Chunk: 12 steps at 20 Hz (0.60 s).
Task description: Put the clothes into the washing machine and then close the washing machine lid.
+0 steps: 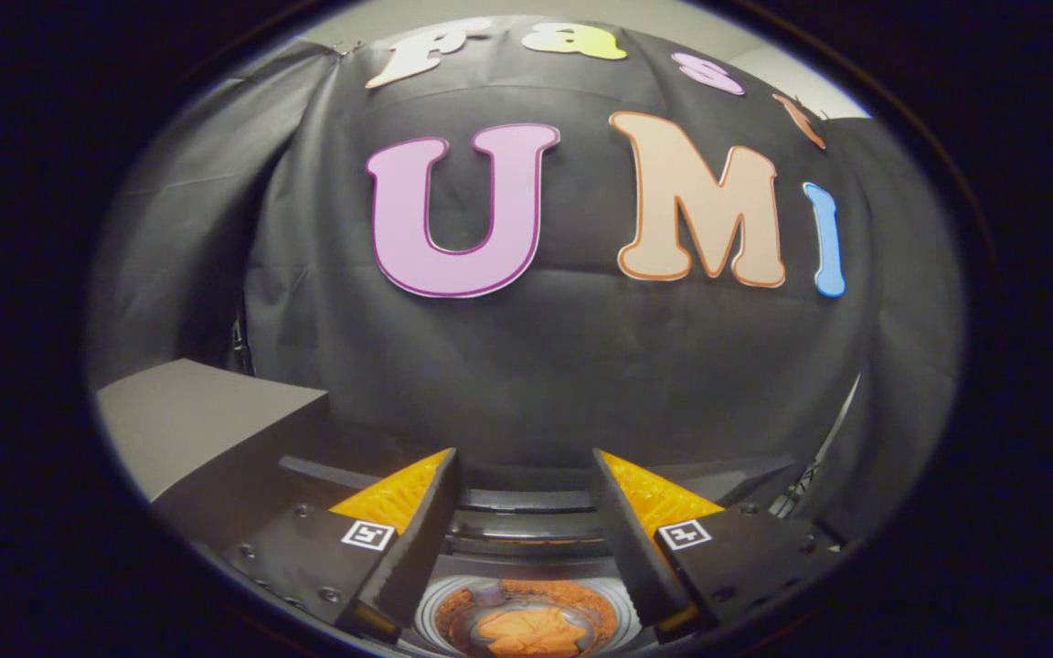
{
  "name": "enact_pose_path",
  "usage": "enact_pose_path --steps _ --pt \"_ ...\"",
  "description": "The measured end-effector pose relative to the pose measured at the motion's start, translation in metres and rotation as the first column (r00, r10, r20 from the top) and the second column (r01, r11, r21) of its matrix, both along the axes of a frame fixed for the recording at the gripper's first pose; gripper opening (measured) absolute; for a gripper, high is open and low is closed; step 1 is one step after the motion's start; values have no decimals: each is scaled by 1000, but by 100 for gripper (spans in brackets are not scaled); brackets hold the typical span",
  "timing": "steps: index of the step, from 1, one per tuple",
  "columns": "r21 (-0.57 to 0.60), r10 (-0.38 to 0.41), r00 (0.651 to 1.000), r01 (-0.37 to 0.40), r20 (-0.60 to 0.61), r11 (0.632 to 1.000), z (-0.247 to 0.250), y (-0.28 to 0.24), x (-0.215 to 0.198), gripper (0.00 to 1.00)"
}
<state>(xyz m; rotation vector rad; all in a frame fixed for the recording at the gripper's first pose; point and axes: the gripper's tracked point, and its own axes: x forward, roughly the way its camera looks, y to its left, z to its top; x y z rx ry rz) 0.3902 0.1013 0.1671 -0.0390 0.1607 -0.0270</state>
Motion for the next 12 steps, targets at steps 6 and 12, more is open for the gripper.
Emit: enact_pose_path --steps 6,12 --pt "-8 3 1000 -3 -30 1000 -30 -7 -50 89" --pt "4 12 1000 -12 -25 1000 -41 -11 -69 89"
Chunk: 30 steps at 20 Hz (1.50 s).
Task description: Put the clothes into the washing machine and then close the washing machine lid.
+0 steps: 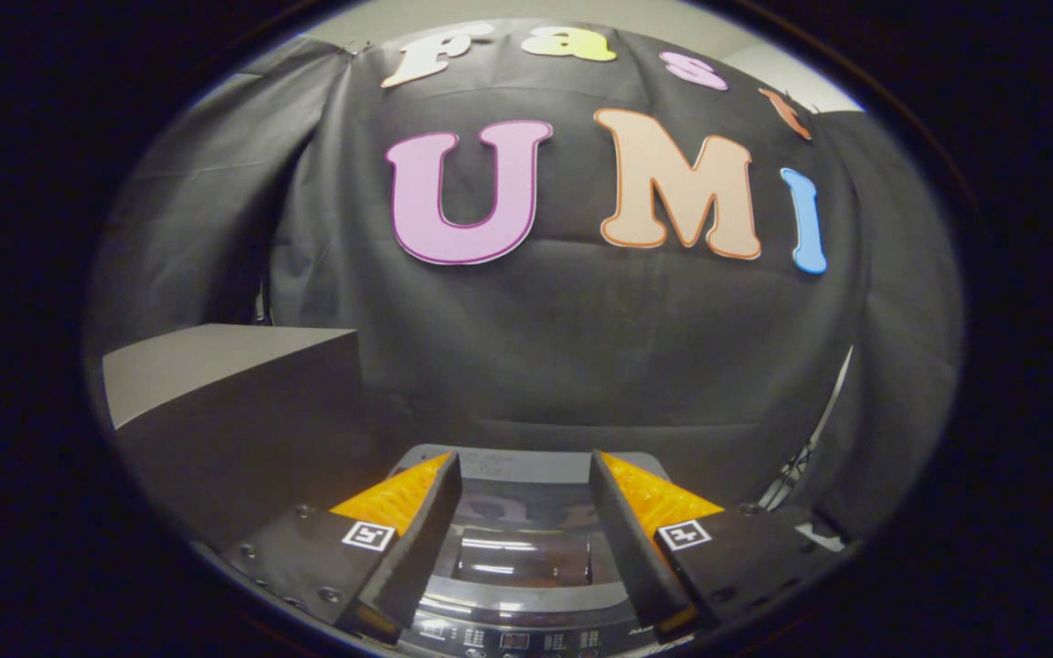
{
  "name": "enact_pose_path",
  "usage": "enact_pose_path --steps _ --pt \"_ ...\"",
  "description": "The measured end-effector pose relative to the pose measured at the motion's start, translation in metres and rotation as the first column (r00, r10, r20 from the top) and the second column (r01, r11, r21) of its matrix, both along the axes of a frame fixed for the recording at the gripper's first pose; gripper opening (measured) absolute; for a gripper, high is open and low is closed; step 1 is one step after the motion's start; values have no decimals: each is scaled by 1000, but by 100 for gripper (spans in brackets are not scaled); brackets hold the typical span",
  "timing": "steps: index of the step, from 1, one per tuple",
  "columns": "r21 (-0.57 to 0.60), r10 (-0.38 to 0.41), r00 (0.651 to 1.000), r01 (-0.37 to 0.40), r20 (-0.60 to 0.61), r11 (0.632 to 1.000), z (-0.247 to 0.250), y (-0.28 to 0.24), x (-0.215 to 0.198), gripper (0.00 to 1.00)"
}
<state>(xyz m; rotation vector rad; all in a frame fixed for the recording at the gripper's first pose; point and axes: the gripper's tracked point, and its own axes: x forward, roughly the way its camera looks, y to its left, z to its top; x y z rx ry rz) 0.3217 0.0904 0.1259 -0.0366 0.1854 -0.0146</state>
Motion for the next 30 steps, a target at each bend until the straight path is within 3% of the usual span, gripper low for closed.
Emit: enact_pose_path --steps 8,12,19,23,30 --pt "22 60 994 -62 96 998 -5 -17 -53 91" --pt "28 36 988 -40 148 999 -14 -46 -104 97" --pt "41 -16 968 6 249 999 -33 -89 -194 97" --pt "30 3 956 -13 294 999 -50 -95 -245 98" --pt "55 -15 963 0 271 999 -97 -100 -305 98"
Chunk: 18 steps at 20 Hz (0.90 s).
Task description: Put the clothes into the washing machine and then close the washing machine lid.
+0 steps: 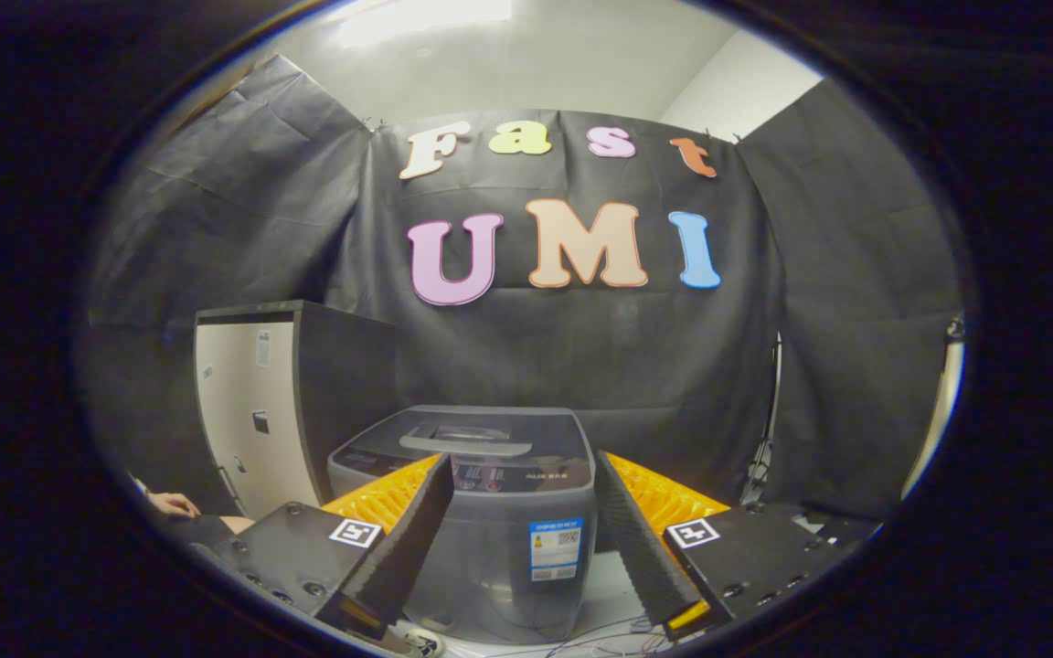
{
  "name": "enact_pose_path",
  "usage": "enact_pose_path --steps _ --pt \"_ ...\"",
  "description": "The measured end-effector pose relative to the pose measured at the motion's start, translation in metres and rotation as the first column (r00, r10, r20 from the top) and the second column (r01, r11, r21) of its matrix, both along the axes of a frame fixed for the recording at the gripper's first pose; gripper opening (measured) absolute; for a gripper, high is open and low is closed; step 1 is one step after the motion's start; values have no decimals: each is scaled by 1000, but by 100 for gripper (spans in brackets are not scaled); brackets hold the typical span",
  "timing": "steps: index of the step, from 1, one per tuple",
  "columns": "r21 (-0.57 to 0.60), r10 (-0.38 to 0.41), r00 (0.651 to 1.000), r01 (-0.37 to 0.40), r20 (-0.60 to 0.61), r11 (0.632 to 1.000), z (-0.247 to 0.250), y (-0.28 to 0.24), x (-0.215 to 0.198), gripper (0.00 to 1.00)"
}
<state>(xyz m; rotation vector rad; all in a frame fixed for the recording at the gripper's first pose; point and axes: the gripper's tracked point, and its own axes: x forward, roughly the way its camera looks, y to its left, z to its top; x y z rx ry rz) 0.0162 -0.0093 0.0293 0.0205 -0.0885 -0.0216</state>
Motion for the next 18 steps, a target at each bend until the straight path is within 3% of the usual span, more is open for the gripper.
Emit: enact_pose_path --steps 8,18 --pt "-9 45 994 -46 -98 999 -39 15 -19 97" --pt "-9 86 991 -87 -100 996 -35 18 -18 97"
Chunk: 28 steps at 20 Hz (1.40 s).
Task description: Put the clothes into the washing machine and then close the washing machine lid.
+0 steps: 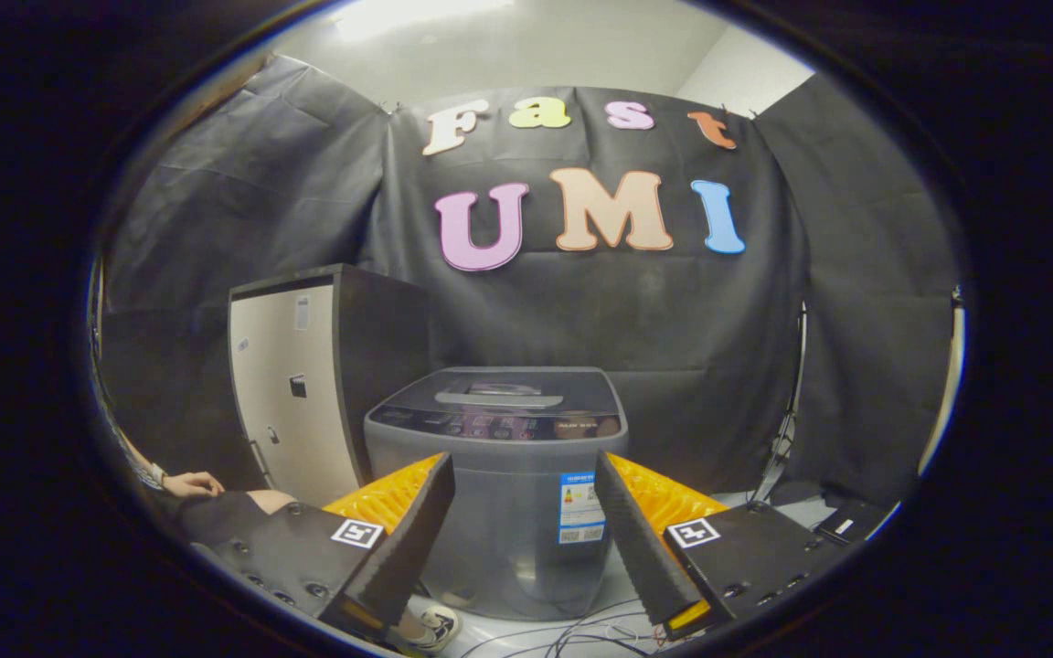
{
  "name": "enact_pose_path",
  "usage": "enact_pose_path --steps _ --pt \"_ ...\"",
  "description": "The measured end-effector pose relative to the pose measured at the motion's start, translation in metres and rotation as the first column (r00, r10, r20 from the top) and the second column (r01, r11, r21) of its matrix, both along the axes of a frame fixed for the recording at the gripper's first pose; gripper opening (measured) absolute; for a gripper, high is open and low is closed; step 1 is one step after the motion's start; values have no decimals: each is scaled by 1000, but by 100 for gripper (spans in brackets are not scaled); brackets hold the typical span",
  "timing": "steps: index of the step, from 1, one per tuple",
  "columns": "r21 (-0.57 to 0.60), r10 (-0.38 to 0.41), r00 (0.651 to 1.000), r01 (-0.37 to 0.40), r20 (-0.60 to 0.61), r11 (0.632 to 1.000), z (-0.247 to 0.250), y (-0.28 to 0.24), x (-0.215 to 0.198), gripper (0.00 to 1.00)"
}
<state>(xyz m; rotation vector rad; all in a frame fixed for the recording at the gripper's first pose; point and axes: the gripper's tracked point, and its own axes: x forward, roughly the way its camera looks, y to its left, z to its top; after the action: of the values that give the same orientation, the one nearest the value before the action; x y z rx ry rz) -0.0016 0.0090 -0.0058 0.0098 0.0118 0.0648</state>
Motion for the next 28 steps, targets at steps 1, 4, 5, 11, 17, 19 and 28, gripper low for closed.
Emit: enact_pose_path --steps 1,4,5,11,17,19,28 --pt "2 1 1000 -1 10 1000 3 0 -2 97" --pt "0 9 1000 -9 9 1000 2 2 -1 97" --pt "3 9 1000 -9 9 1000 3 1 -2 97" --pt "2 16 1000 -16 11 1000 2 2 -2 97" --pt "2 21 1000 -21 11 1000 3 3 -2 97" --pt "2 21 1000 -21 11 1000 2 3 -3 97" --pt "3 35 999 -35 11 999 3 5 -3 97"
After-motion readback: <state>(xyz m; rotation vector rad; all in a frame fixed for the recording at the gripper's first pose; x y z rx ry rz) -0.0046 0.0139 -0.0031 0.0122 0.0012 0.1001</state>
